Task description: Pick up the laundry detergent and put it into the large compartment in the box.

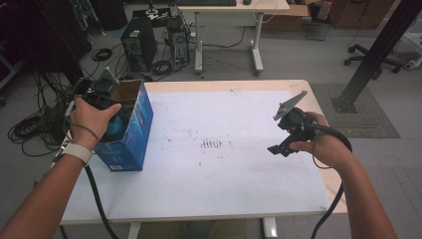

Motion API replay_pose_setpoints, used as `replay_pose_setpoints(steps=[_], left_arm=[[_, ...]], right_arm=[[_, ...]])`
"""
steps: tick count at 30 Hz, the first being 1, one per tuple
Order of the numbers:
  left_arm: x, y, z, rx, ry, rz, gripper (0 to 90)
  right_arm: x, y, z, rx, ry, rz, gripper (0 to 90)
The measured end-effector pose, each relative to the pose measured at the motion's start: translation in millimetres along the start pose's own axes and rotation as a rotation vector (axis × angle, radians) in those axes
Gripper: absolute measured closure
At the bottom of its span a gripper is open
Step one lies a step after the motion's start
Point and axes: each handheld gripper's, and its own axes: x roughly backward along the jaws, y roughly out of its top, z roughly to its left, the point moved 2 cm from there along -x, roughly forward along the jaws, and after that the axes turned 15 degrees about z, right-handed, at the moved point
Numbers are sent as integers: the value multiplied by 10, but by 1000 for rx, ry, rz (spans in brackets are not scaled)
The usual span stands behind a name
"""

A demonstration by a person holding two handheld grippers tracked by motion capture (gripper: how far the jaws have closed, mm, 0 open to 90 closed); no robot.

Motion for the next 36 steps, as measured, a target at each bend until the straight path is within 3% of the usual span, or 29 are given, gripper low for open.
replay_pose_setpoints(steps=[21,36], left_arm=[[77,-28,39,2,-20,-20,102],[199,-32,-5,-23,-27,-44,96]], right_arm=[[17,-4,11,0,-4,0,103],[25,-4,15,0,-5,2,103]])
